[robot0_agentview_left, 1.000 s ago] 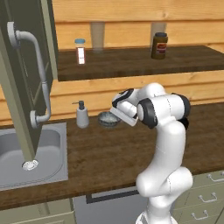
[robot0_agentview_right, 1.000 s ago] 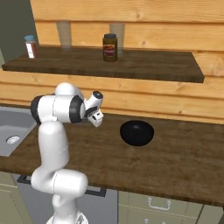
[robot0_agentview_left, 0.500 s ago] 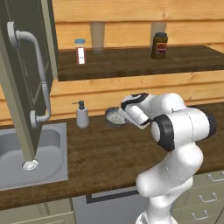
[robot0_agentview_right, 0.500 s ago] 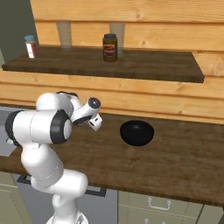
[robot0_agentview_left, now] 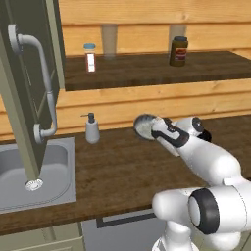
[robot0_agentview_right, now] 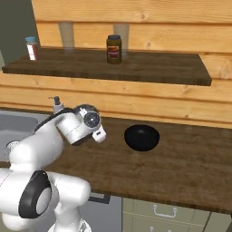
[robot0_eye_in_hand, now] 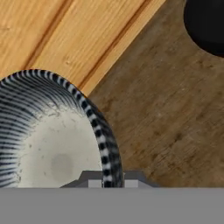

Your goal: Pick up the bowls on the counter and stack them on top of one another in the open cabinet. Place the smaller bowl on top of the larger bowl.

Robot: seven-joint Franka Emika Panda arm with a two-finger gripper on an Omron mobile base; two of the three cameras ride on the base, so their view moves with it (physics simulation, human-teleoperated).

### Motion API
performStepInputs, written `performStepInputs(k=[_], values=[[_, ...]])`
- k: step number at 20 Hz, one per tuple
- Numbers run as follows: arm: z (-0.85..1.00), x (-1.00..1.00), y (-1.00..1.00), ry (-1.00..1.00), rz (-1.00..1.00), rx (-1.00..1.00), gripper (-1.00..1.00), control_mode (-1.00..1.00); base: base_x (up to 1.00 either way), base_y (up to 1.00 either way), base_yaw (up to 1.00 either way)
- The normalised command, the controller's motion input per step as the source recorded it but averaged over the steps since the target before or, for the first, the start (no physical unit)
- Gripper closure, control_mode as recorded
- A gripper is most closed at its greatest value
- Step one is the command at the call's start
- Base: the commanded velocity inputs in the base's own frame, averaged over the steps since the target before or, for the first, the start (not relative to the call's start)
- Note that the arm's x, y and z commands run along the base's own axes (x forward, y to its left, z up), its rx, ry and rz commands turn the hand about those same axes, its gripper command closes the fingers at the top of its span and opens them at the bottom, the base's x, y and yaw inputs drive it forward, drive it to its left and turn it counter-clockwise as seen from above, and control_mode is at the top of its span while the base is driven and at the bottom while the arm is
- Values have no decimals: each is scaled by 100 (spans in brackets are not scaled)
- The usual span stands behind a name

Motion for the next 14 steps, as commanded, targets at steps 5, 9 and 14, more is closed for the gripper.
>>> performStepInputs(k=[5, 9, 14], values=[[100, -39, -70, 15, -26, 6, 100, -100, 0, 0, 0], [84, -24, -83, 48, -30, 7, 100, -100, 0, 0, 0], [14, -5, -56, 27, -16, 2, 100, -100, 0, 0, 0]])
